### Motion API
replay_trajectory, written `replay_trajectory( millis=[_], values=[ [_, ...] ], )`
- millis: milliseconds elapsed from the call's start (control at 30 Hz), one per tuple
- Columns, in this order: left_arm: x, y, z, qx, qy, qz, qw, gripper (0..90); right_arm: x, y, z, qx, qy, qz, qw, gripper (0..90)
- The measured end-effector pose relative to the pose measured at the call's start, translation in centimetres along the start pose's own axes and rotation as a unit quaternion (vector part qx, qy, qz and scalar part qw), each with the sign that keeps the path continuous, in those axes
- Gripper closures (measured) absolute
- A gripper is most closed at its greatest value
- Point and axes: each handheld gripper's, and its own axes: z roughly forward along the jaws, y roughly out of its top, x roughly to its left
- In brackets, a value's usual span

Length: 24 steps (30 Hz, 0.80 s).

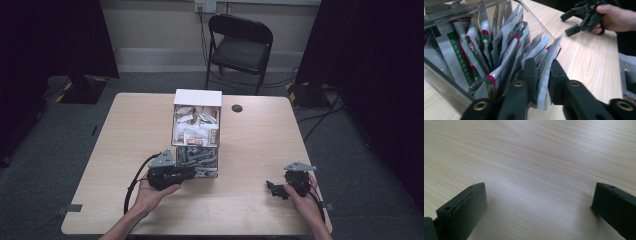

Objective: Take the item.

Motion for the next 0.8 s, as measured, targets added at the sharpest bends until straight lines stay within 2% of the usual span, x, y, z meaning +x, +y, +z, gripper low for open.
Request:
replay_trajectory(
  millis=[233,500,800],
  values=[
    [0.31,0.06,0.21,-0.001,0.001,-0.009,1.0,87.2,0.0,0.0,0.0,0.0,0.0,0.0,1.0,0.0],
    [0.56,0.11,0.11,-0.01,-0.011,-0.023,0.9996,88.1,0.0,0.0,0.0,0.0,0.0,0.0,1.0,0.0],
    [0.46,0.48,-0.54,-0.028,-0.021,-0.025,0.9991,88.6,0.0,0.0,0.0,0.0,0.0,0.0,1.0,0.0]
  ],
)
